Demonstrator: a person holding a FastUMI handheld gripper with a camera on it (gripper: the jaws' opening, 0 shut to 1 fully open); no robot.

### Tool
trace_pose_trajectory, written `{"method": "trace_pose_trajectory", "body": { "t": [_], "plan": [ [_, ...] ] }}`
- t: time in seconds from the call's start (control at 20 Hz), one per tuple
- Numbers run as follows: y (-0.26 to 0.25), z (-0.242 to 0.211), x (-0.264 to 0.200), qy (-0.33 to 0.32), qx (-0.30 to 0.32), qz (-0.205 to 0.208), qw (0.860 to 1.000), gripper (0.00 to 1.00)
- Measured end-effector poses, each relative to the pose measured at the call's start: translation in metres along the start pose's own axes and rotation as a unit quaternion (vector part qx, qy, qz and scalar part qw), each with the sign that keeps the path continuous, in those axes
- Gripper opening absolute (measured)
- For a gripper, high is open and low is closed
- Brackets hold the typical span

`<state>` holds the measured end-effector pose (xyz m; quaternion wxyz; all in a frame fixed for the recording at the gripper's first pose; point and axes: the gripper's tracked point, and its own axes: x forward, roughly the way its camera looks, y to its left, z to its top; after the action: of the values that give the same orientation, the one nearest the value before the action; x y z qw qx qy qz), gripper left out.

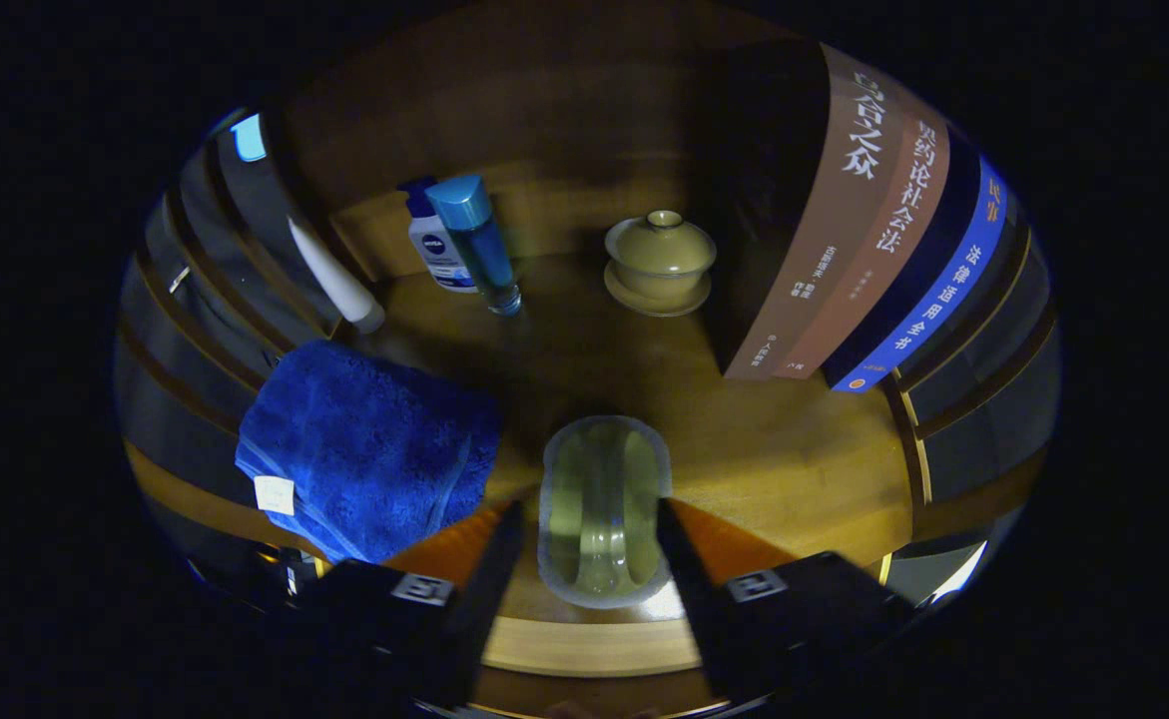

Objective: Pull open the drawer, take out the items inside it, and place them on the countertop above the cabinet.

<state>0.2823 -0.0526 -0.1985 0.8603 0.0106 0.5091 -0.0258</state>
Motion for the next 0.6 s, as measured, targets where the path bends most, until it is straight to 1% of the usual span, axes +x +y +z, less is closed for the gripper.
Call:
{"method": "trace_pose_trajectory", "body": {
  "t": [0.15, 0.25, 0.45, 0.6],
  "plan": [
    [0.003, 0.001, -0.010, -0.025, 0.002, -0.002, 1.000, 0.84],
    [0.012, -0.001, -0.023, -0.049, 0.012, 0.018, 0.999, 0.98],
    [0.016, -0.013, -0.053, -0.121, 0.010, 0.042, 0.992, 0.98],
    [0.026, -0.036, -0.083, -0.180, 0.030, 0.076, 0.980, 0.99]
  ]
}}
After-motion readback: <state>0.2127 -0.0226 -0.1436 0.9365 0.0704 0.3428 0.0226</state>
